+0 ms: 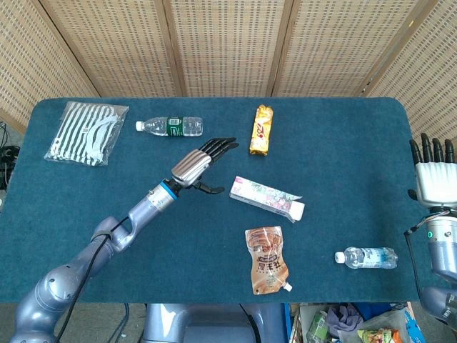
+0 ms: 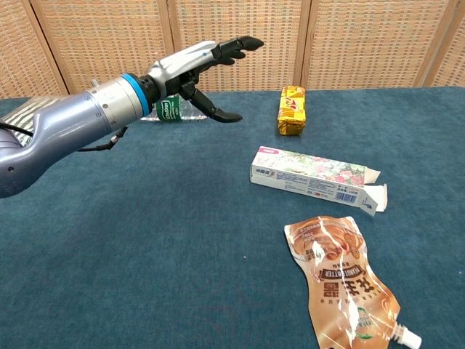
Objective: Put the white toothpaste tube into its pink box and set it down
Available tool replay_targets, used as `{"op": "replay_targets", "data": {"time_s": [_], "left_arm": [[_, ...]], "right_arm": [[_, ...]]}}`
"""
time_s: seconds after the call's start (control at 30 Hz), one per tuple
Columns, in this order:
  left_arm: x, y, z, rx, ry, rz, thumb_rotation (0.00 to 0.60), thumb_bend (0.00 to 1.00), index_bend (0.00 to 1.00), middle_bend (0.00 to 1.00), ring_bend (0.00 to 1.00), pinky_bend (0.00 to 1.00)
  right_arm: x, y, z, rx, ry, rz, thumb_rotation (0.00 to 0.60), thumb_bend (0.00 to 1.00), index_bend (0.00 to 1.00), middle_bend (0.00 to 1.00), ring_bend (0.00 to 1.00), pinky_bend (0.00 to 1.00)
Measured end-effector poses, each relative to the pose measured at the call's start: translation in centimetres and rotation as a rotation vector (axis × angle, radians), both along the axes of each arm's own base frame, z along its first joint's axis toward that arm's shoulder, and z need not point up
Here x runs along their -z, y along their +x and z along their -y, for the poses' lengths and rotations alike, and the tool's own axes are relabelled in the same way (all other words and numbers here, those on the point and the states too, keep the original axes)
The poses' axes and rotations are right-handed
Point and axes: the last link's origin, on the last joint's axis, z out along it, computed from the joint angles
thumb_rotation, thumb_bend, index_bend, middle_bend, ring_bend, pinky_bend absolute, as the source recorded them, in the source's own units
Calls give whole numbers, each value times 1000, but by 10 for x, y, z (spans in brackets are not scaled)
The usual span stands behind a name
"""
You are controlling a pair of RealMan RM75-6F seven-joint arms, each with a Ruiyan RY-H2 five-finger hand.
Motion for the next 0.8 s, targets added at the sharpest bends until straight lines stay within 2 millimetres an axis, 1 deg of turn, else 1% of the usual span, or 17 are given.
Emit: {"op": "replay_targets", "data": {"time_s": [0.1,0.23,0.33,0.43,0.57,0.63,0.67,0.7,0.8], "left_arm": [[-11,-3,-4,8,28,-13,600,221,0,0,0,0],[-35,-17,-8,12,79,-65,600,220,0,0,0,0],[-55,-32,-5,1,107,-92,600,219,0,0,0,0],[-78,-52,5,-31,138,-120,600,217,0,0,0,0],[-110,-84,29,-111,189,-156,600,218,0,0,0,0],[-130,-106,50,-185,226,-176,600,218,0,0,0,0],[-136,-112,56,-206,236,-181,600,218,0,0,0,0],[-146,-125,68,-250,257,-196,600,218,0,0,0,0],[-172,-156,98,-359,313,-244,600,218,0,0,0,0]], "right_arm": [[0,3,-1,-15,-1,5,600,0,0,0,31,0],[0,10,-7,-52,1,32,600,0,0,0,31,0],[2,12,-14,-81,4,71,600,0,0,0,31,0],[6,14,-25,-116,17,118,600,0,0,0,31,0],[14,17,-44,-171,38,185,600,0,0,0,31,0],[19,18,-53,-190,50,217,600,0,0,0,31,0],[22,18,-59,-202,59,237,600,0,0,0,31,0],[24,18,-63,-209,64,253,600,0,0,0,31,0],[31,17,-74,-224,84,298,600,0,0,0,26,0]]}}
